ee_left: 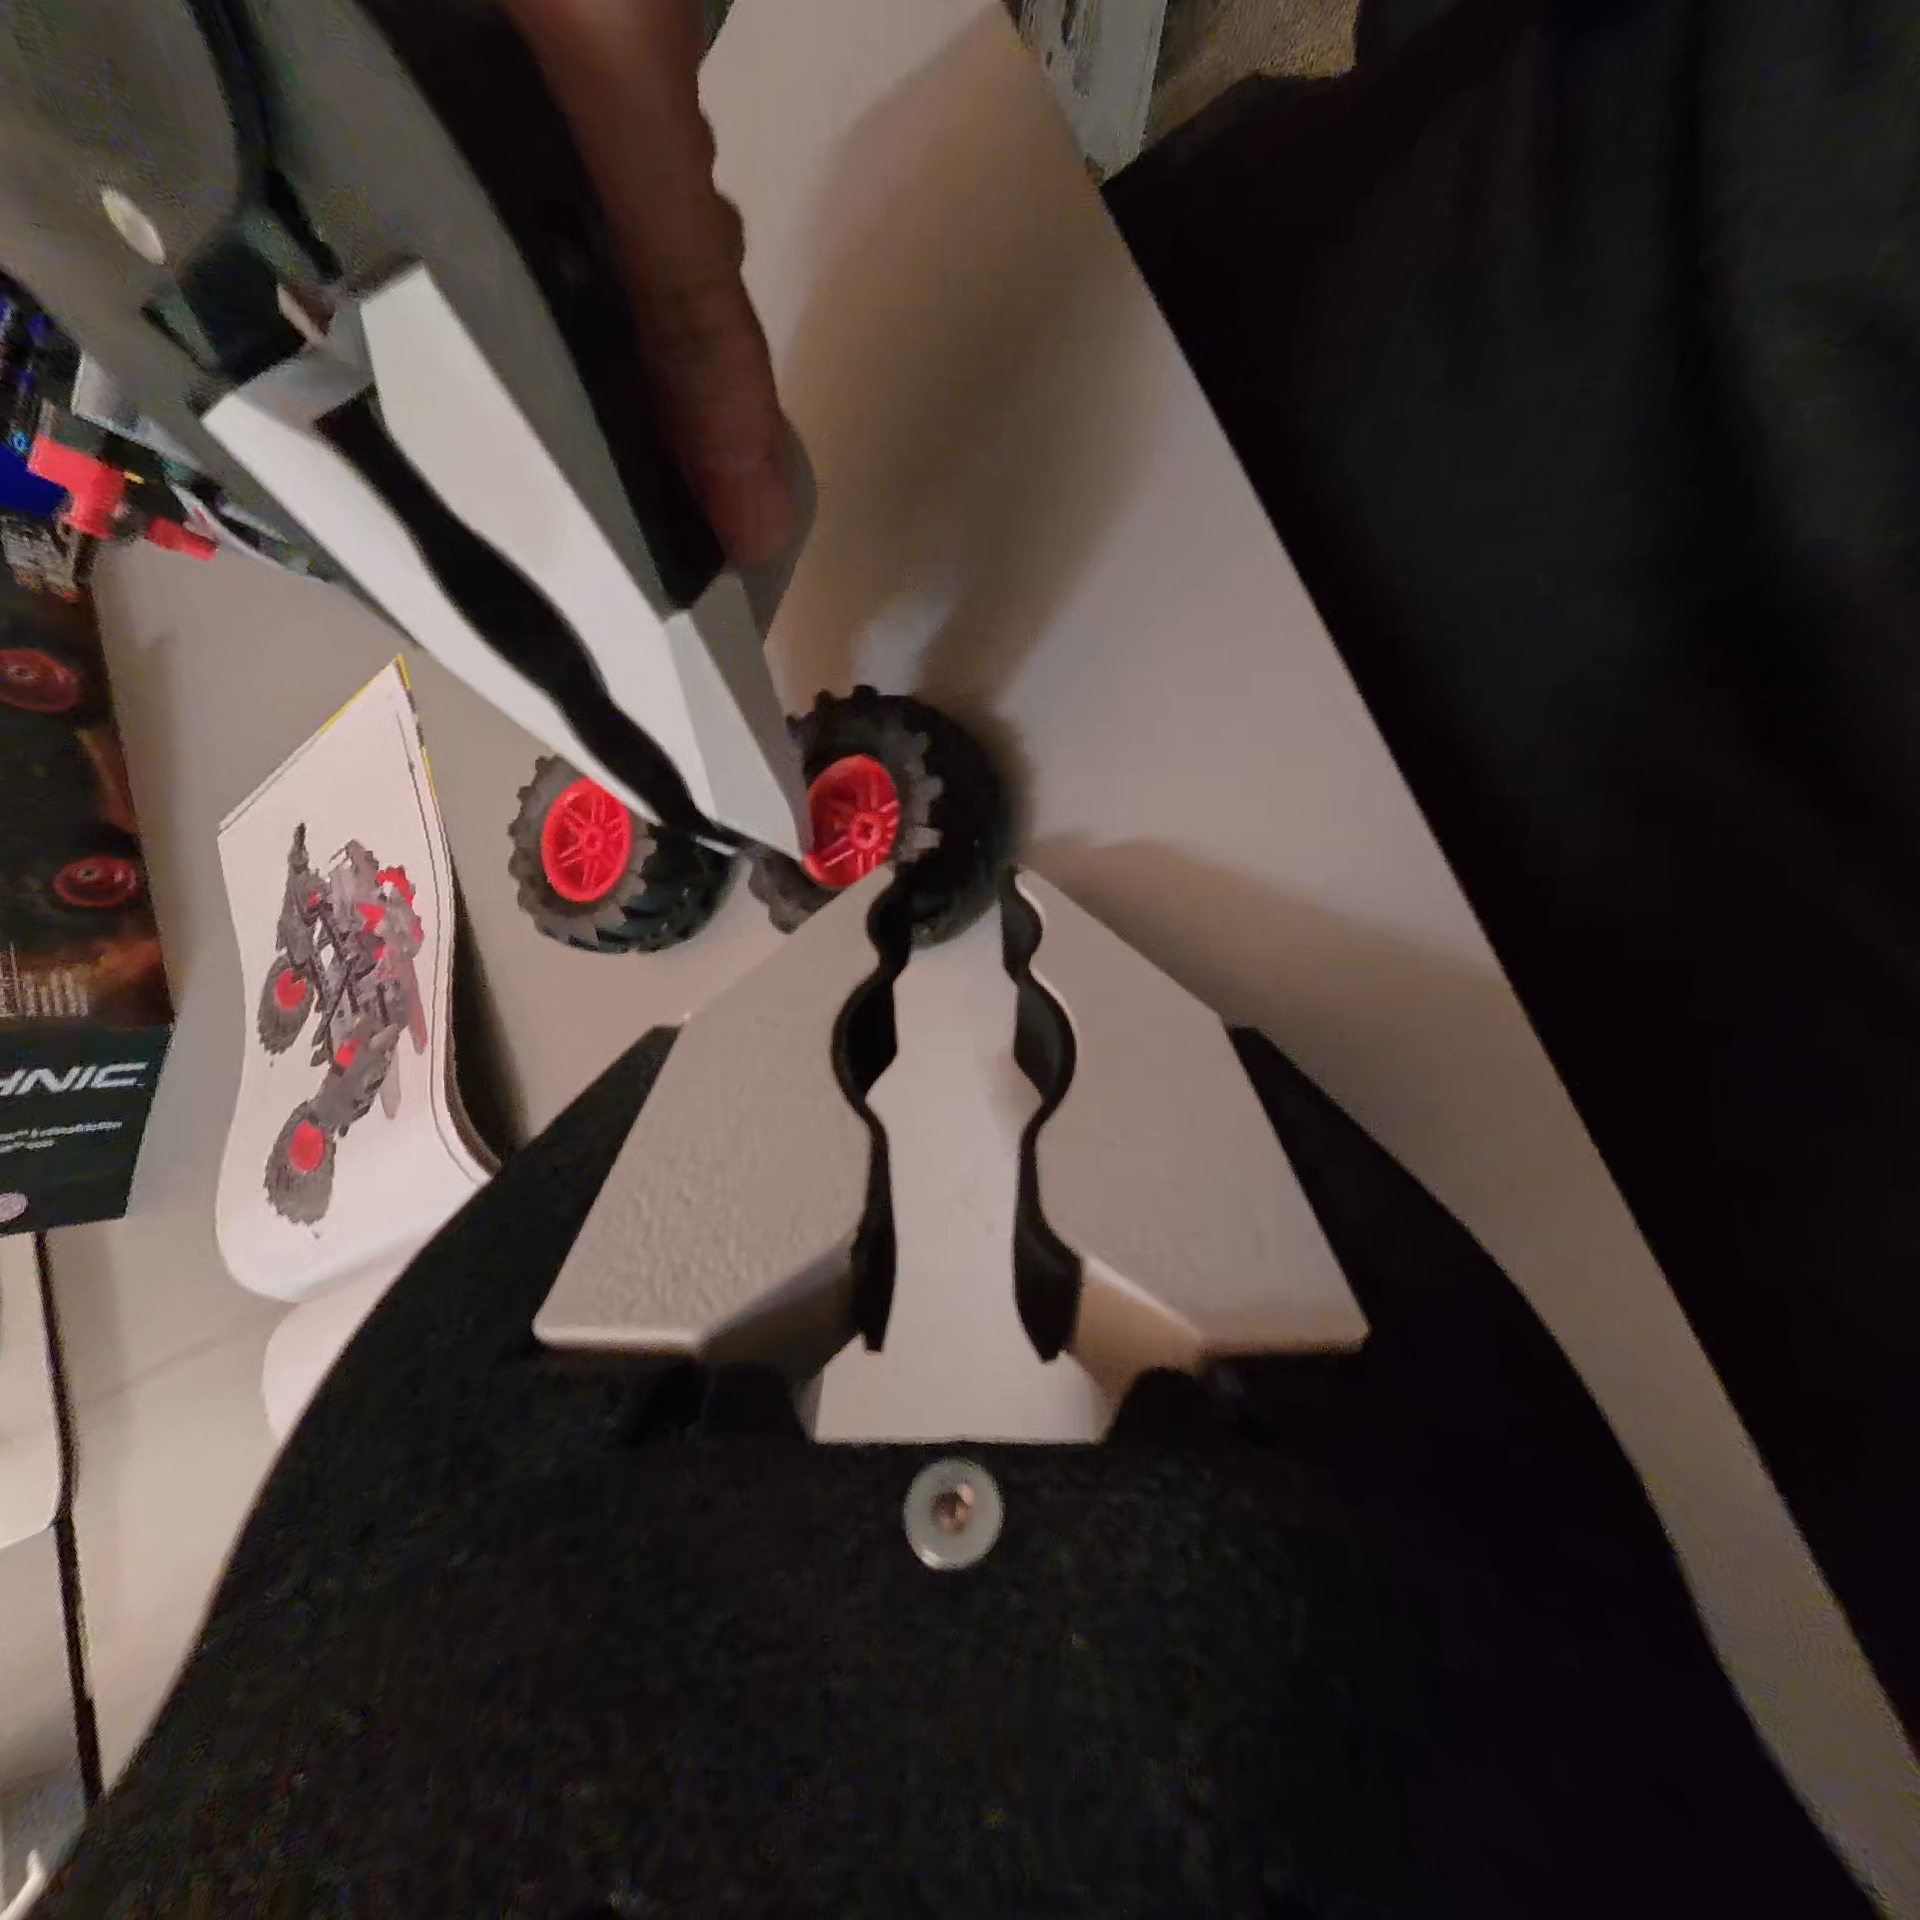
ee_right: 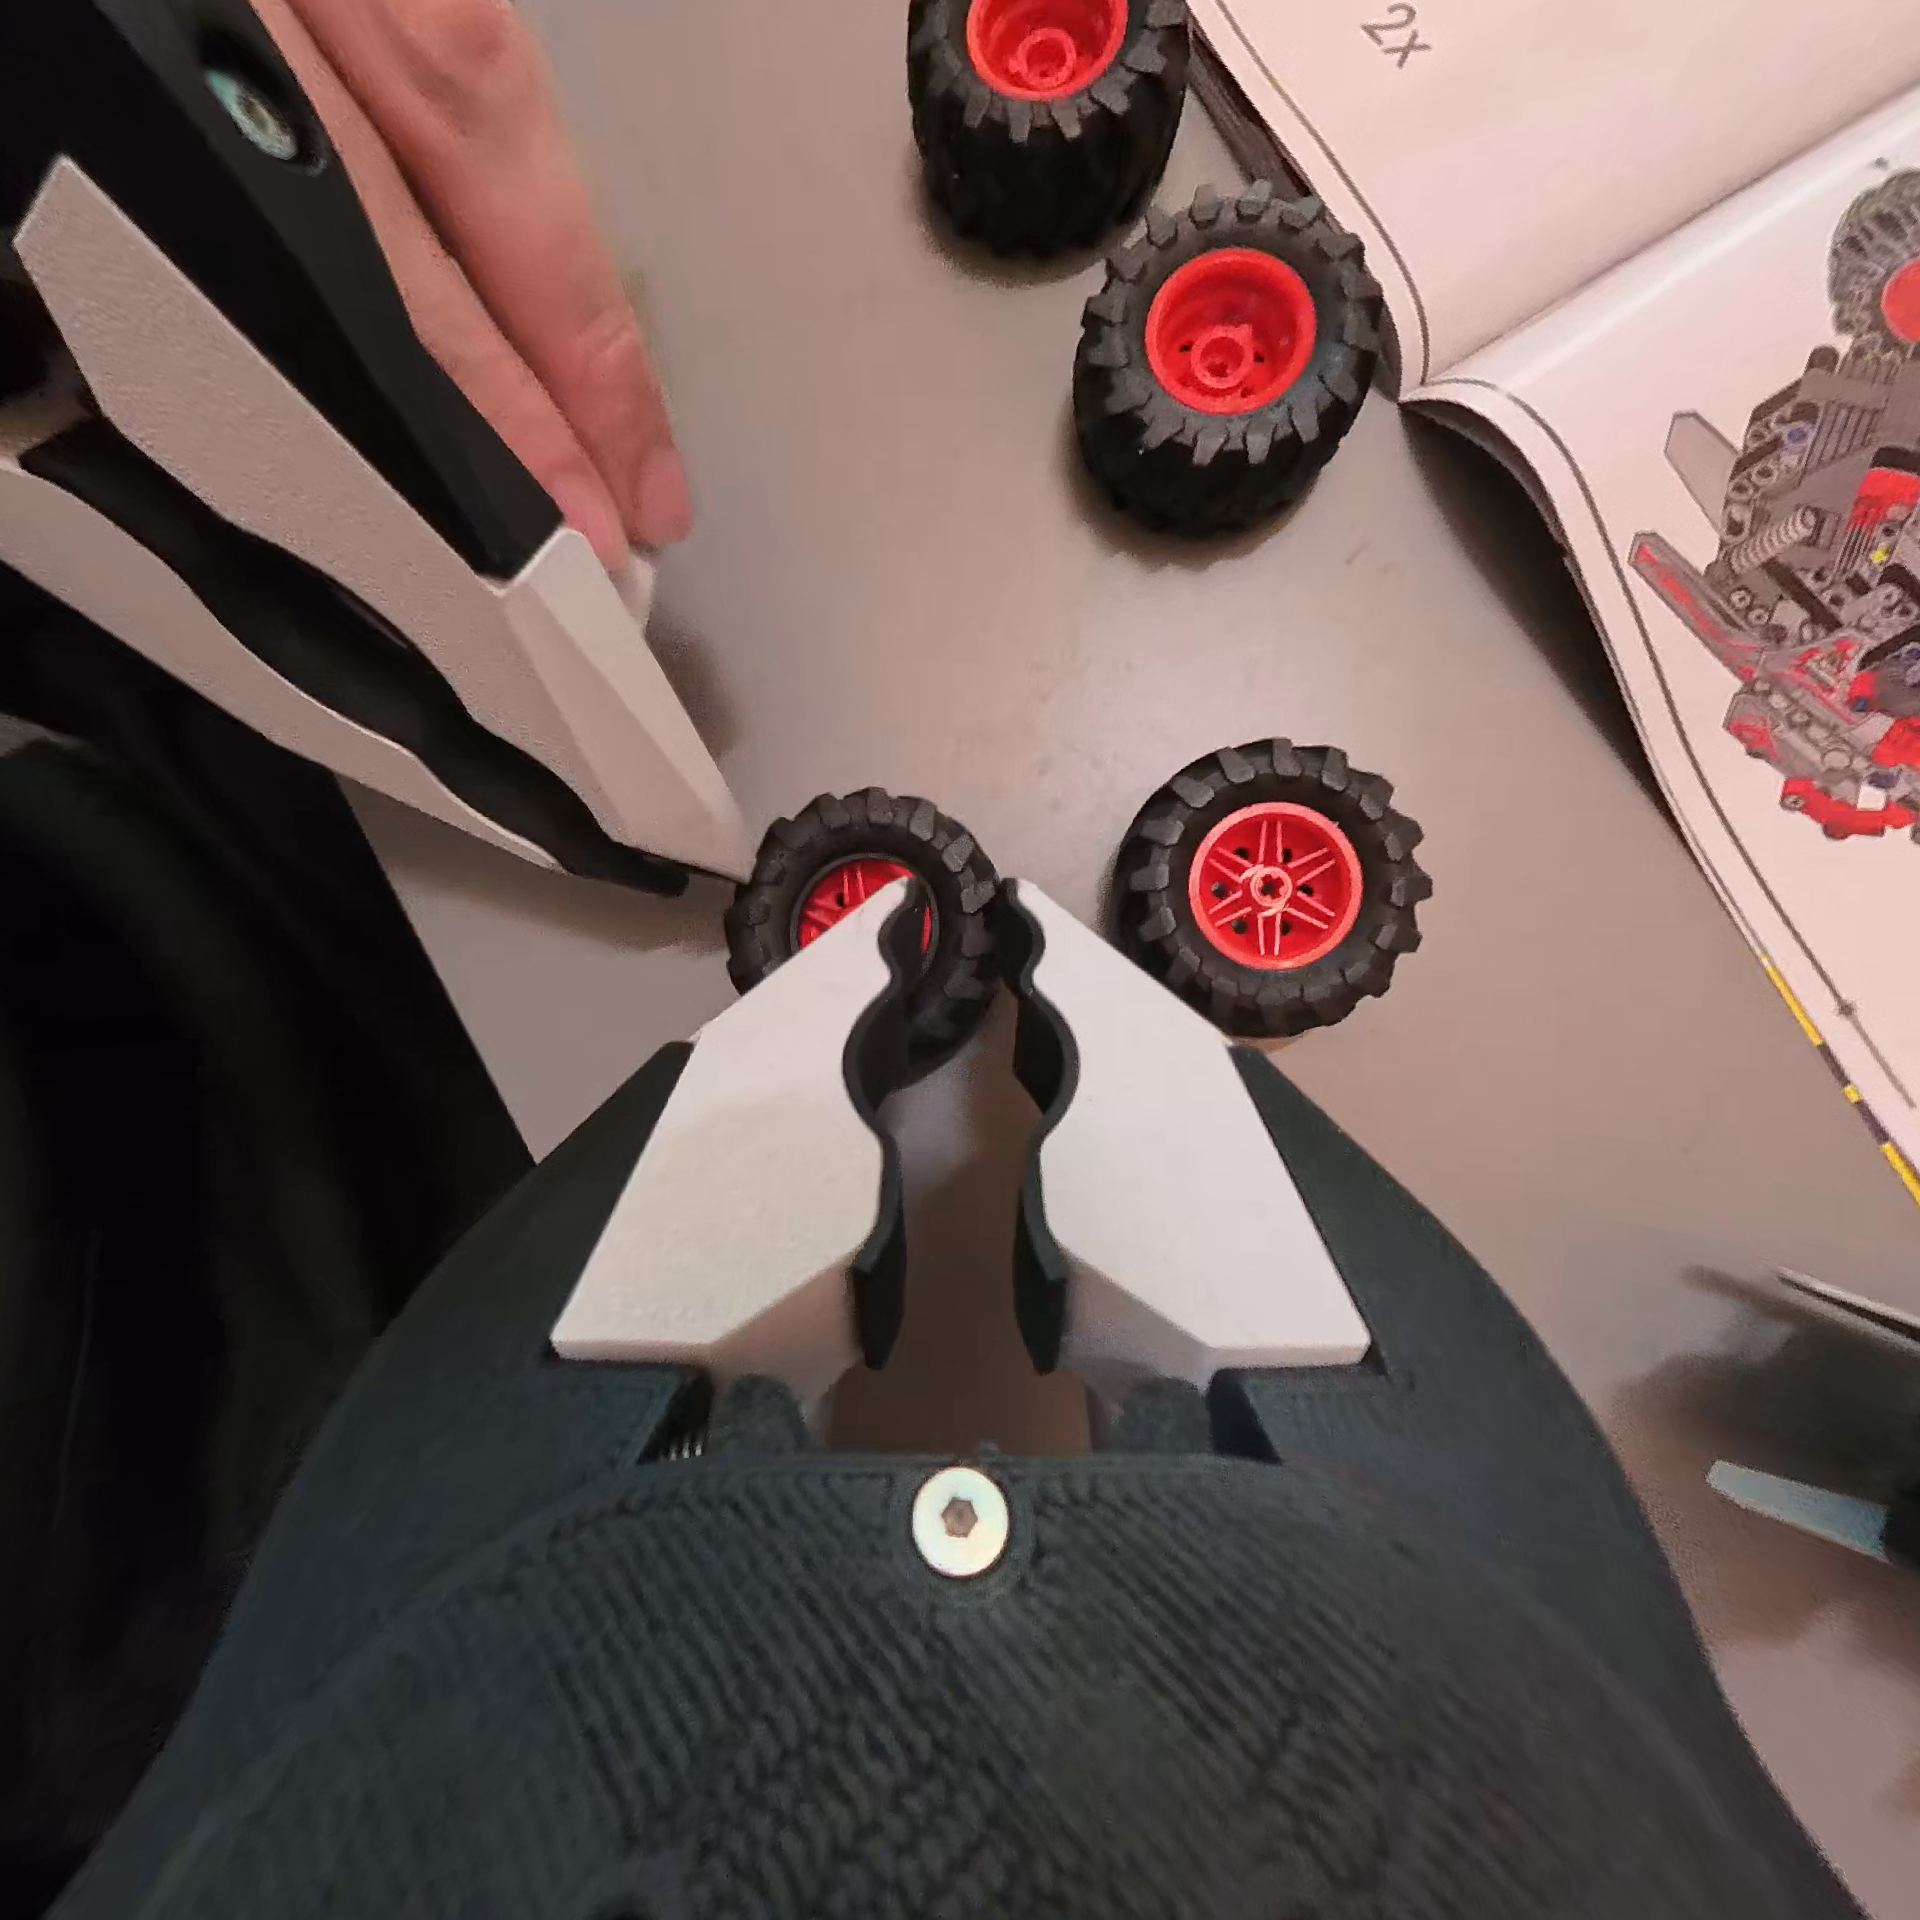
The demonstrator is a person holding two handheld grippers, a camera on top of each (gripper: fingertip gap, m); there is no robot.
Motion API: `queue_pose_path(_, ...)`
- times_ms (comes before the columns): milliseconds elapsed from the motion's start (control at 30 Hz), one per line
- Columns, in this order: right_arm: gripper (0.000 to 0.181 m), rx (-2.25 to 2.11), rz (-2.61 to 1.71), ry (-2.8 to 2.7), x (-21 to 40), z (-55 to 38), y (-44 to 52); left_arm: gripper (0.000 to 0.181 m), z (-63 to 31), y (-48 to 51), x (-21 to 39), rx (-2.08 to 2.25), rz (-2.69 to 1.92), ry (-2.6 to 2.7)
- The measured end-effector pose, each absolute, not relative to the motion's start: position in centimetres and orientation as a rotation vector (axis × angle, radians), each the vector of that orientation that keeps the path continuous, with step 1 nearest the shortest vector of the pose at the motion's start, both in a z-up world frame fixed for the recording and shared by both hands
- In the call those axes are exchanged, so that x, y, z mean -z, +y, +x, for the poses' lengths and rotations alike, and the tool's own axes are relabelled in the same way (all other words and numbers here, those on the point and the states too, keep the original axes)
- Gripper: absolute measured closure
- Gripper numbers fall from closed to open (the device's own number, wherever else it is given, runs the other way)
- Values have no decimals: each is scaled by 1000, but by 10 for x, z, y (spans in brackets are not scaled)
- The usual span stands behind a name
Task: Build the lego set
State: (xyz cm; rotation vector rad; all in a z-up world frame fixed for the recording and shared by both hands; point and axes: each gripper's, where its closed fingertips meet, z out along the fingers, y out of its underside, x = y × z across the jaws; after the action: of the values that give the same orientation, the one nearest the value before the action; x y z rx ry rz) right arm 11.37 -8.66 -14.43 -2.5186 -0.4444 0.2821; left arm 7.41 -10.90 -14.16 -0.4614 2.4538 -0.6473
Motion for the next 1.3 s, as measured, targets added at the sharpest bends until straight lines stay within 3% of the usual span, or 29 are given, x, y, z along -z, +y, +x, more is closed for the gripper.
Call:
queue_pose_path(200,169,-244,-2459,-580,145,112,-85,181,74,-115,145,643,-486,2430)
queue_pose_path(567,168,-190,-2367,-707,146,113,-86,166,82,-110,137,628,-499,2510)
queue_pose_path(1300,169,-217,-2335,-684,146,111,-87,177,82,-115,149,199,-277,2580)
